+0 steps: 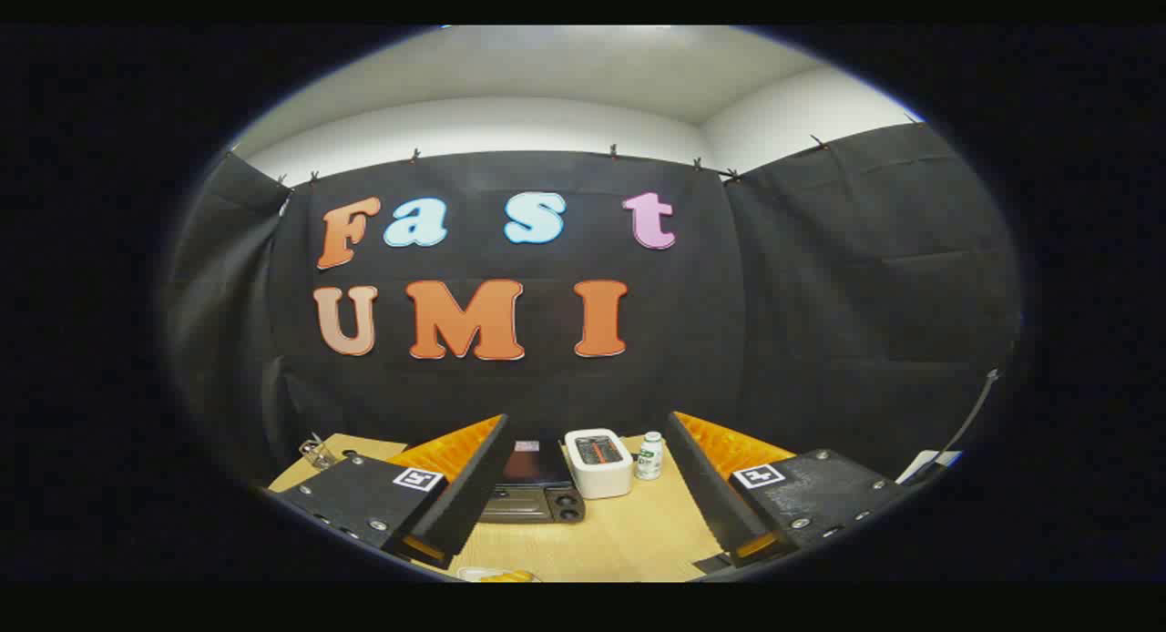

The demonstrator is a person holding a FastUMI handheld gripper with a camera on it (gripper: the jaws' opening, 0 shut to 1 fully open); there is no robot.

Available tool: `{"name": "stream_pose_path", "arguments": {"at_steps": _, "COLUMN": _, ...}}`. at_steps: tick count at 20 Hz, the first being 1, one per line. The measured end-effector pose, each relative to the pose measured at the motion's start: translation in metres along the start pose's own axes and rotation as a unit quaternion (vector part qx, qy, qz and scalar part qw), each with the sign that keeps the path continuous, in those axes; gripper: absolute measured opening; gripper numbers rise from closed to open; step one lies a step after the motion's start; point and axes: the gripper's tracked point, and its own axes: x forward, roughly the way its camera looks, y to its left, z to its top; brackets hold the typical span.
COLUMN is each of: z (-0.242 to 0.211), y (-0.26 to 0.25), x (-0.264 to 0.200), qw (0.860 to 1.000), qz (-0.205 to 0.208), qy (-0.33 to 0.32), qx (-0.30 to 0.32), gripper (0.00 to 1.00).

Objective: Open the toaster oven, put the food inside, and close the toaster oven door.

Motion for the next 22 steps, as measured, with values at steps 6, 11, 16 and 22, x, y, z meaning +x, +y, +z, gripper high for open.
{"name": "stream_pose_path", "arguments": {"at_steps": 6, "z": 0.002, "y": 0.011, "x": -0.006, "qw": 1.000, "qz": 0.001, "qy": 0.007, "qx": 0.011, "gripper": 0.99}}
{"name": "stream_pose_path", "arguments": {"at_steps": 11, "z": 0.001, "y": 0.025, "x": -0.005, "qw": 1.000, "qz": 0.012, "qy": 0.008, "qx": 0.005, "gripper": 0.99}}
{"name": "stream_pose_path", "arguments": {"at_steps": 16, "z": 0.001, "y": 0.036, "x": -0.004, "qw": 1.000, "qz": 0.022, "qy": 0.005, "qx": -0.018, "gripper": 0.99}}
{"name": "stream_pose_path", "arguments": {"at_steps": 22, "z": -0.010, "y": 0.049, "x": 0.003, "qw": 0.999, "qz": 0.034, "qy": 0.016, "qx": -0.008, "gripper": 0.99}}
